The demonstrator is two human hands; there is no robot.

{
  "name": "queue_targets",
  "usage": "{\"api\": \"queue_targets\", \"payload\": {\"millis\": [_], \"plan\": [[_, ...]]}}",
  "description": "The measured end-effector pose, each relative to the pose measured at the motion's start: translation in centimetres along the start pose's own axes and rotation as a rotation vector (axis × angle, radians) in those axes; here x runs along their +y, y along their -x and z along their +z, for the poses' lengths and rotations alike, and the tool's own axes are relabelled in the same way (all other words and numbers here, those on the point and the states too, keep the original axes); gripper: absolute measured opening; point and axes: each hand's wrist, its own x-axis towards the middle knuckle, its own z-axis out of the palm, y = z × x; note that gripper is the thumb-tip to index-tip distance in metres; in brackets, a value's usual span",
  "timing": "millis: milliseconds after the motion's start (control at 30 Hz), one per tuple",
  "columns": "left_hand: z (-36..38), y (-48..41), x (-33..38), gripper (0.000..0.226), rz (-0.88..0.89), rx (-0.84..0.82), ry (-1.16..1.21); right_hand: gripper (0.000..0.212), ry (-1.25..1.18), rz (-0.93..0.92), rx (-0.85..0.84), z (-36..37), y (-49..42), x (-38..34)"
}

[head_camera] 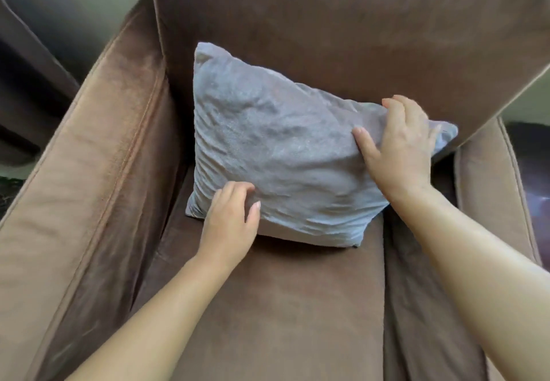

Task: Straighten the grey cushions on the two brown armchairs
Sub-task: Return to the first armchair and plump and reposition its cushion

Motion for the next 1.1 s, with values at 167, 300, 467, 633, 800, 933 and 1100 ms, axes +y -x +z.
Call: {"api": "queue_targets", "payload": {"millis": [167,300,467,633,800,933,1100], "plan": [[-0.3,-4.0,9.0,0.033,0.46,0.04,-0.275,0.086,-0.349,0.354,0.073,0.3,2.5,4.7],[1.5,-6.8,14.1,0.041,0.656,-0.038,-0.403,0.087,-0.723,0.64,0.018,2.0,5.8,6.5],[6.2,-9.3,18.6,0.053,0.796,-0.161,-0.507,0.079,-0.932,0.834,-0.247,8.0,11.7,9.1],[10.7,-12.1,22.2,0.064,0.895,-0.198,-0.573,0.064,-0.912,0.965,-0.352,14.2,16.9,11.1],[12.7,-13.8,24.7,0.065,0.839,-0.094,-0.63,0.03,-0.949,0.98,-0.302,17.4,17.6,12.4],[13.1,-15.1,24.7,0.055,0.722,-0.093,-0.6,0.01,-0.921,0.997,-0.28,18.7,17.9,12.4],[12.0,-14.8,24.6,0.032,0.769,-0.104,-0.474,0.028,-0.709,0.995,-0.29,18.1,18.0,12.1]]}}
